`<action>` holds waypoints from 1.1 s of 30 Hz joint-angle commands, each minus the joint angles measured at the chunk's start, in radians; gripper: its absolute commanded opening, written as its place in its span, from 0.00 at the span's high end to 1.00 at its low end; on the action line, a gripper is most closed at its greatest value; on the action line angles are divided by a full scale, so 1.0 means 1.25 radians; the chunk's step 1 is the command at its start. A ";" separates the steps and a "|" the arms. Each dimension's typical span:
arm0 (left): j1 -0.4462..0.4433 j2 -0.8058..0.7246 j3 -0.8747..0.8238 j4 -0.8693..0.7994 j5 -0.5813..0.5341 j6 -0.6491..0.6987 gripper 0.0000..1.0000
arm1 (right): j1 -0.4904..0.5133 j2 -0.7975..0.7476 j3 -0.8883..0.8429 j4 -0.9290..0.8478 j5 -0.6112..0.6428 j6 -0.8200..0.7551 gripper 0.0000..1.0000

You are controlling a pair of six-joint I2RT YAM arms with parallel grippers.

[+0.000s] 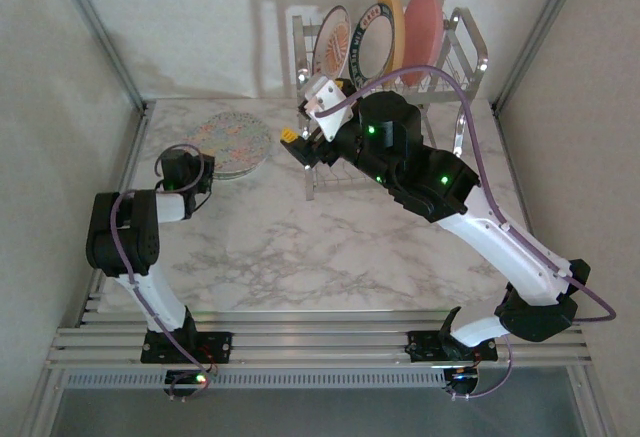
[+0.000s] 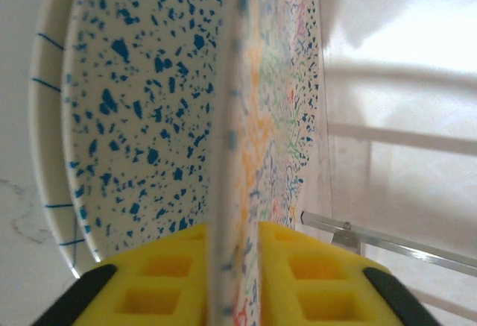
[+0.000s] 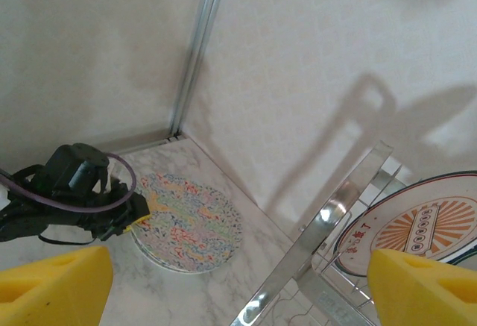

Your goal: Unload the plates from the dish rack

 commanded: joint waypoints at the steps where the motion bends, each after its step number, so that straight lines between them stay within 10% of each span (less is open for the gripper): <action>1: 0.006 0.009 0.044 -0.018 0.031 0.028 0.75 | 0.006 0.003 0.010 0.001 0.007 0.018 0.11; 16: 0.009 -0.003 0.161 -0.297 0.026 0.099 0.42 | 0.006 0.009 0.021 -0.003 0.006 0.027 0.11; 33: 0.013 0.018 0.246 -0.472 -0.022 0.148 0.40 | 0.006 -0.001 0.015 -0.005 0.007 0.034 0.11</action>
